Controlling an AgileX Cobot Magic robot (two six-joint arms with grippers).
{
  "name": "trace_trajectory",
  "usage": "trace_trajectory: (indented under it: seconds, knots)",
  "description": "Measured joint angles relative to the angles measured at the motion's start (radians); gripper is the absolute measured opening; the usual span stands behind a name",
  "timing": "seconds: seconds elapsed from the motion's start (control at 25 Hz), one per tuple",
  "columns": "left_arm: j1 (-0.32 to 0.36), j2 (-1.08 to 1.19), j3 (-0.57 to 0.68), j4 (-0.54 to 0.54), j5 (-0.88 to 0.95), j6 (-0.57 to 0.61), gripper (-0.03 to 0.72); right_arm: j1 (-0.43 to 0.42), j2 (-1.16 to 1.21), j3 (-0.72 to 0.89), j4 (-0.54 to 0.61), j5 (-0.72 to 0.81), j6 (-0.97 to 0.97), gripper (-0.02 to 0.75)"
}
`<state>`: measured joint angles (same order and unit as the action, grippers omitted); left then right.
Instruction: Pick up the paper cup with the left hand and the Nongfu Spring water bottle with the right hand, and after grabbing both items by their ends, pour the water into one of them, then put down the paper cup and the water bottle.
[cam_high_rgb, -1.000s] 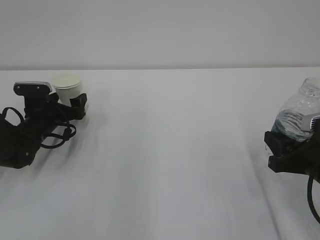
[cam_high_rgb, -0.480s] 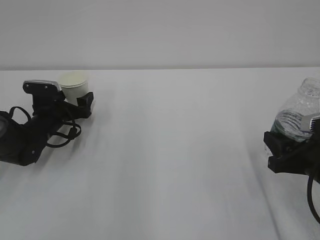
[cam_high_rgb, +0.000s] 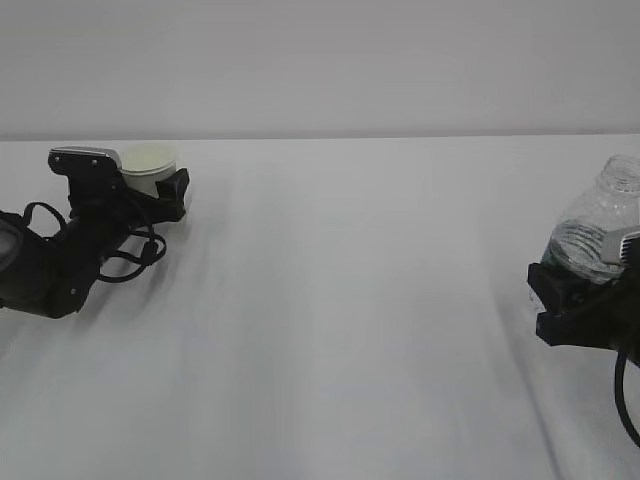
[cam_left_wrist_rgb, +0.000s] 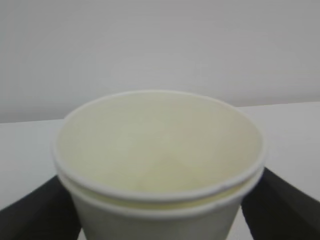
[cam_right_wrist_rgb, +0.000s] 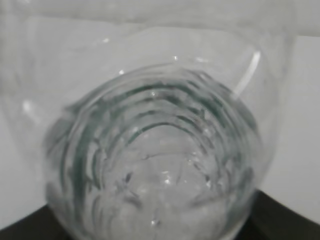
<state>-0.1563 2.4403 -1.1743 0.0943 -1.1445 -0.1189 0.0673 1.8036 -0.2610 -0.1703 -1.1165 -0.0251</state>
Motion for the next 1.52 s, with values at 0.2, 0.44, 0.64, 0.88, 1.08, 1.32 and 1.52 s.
trace_trajectory:
  seconds: [0.2,0.44,0.64,0.88,1.08,1.32,1.52]
  knots:
    - [0.0,0.0,-0.004,0.0,0.0,0.0,0.691,0.0,0.0,0.0,0.0,0.0,0.0,0.417]
    - [0.0,0.0,-0.004,0.0,0.0,0.0,0.683,0.0,0.0,0.0,0.0,0.0,0.0,0.417]
    - [0.0,0.0,-0.004,0.0,0.0,0.0,0.652,0.0,0.0,0.0,0.0,0.0,0.0,0.417]
    - [0.0,0.0,-0.004,0.0,0.0,0.0,0.543,0.0,0.0,0.0,0.0,0.0,0.0,0.417]
    - [0.0,0.0,-0.004,0.0,-0.002,0.0,0.493,0.0,0.0,0.0,0.0,0.0,0.0,0.417]
    - [0.0,0.0,-0.004,0.004,-0.002,0.0,0.463,0.0,0.0,0.0,0.0,0.0,0.0,0.417]
    - [0.0,-0.031,0.046,0.039,-0.004,0.0,0.461,0.0,0.0,0.0,0.0,0.0,0.0,0.417]
